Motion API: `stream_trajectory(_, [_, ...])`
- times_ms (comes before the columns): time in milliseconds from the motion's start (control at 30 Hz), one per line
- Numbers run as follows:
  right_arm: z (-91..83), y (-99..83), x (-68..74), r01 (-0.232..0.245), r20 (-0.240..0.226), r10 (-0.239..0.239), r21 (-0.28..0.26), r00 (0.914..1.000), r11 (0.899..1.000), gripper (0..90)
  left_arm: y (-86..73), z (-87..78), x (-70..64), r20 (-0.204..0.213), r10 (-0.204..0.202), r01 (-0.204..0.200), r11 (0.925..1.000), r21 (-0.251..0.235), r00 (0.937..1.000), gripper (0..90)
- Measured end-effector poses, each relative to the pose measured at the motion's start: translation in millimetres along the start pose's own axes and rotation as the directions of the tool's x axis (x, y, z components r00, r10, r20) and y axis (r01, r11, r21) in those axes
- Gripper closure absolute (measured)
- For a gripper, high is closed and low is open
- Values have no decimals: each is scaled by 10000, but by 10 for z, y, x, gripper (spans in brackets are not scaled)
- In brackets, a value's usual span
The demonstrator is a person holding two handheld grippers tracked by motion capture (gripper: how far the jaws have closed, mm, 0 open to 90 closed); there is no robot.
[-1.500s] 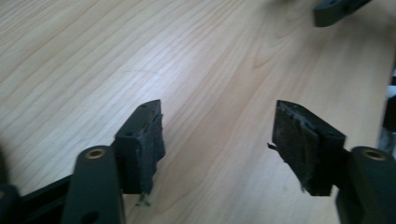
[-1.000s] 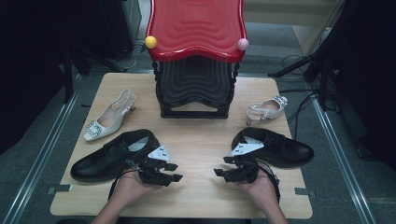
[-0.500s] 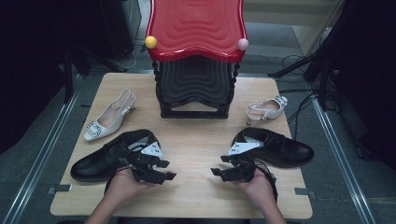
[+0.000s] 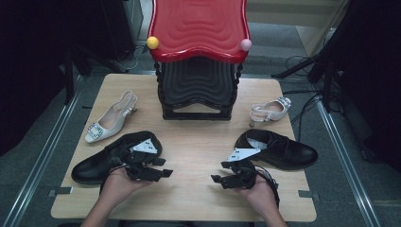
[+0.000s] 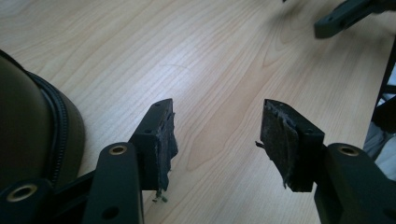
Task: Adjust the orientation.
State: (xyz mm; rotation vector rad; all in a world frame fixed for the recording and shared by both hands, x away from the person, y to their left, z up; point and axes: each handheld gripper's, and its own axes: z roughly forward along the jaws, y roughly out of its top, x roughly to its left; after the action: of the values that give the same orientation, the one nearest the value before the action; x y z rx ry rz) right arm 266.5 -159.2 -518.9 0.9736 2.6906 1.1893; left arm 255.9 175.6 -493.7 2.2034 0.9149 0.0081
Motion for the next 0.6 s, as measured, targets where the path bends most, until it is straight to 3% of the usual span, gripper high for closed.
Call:
stream_trajectory(133, [33,0,-7,31,-31,-30,140,10000,9999,345,56,-27,-20,-114,171,-168,9995,266,9998,445])
stream_trajectory(300, [-4,-5,17,121,-27,-120,28,9999,9999,345,96,-113,-66,-129,268,-266,9995,162,9996,442])
stream_trajectory(600, [-20,-11,-16,-23,46,23,-6,10000,10000,346,119,-279,7,-284,-74,74,10000,-4,9996,445])
